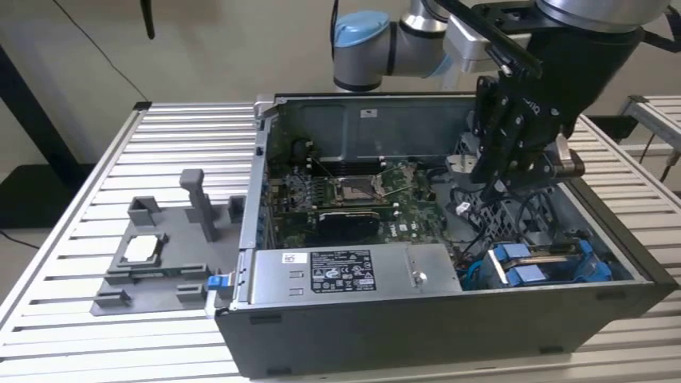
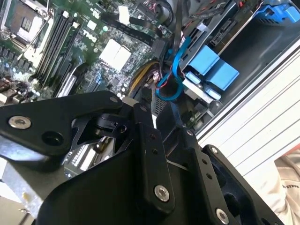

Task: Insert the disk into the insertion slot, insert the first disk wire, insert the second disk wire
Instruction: 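Insert the second disk wire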

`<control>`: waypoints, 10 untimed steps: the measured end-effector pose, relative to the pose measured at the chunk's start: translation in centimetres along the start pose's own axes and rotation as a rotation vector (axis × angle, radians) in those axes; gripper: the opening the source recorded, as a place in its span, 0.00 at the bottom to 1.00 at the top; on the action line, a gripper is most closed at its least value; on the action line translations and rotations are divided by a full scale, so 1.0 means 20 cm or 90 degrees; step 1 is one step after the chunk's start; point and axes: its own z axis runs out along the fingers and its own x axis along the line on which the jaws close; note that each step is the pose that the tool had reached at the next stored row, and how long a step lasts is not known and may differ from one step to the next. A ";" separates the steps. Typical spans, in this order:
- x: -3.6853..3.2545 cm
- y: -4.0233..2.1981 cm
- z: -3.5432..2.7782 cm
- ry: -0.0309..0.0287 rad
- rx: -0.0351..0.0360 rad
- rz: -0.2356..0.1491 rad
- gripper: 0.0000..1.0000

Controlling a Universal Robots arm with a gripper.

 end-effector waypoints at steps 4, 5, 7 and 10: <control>-0.001 0.008 0.000 0.0000 0.0000 0.000 0.33; -0.001 0.009 0.000 0.0000 0.0000 0.000 0.33; -0.001 0.009 0.000 0.0000 0.0000 0.000 0.33; -0.001 0.010 0.000 0.0000 0.0000 0.000 0.33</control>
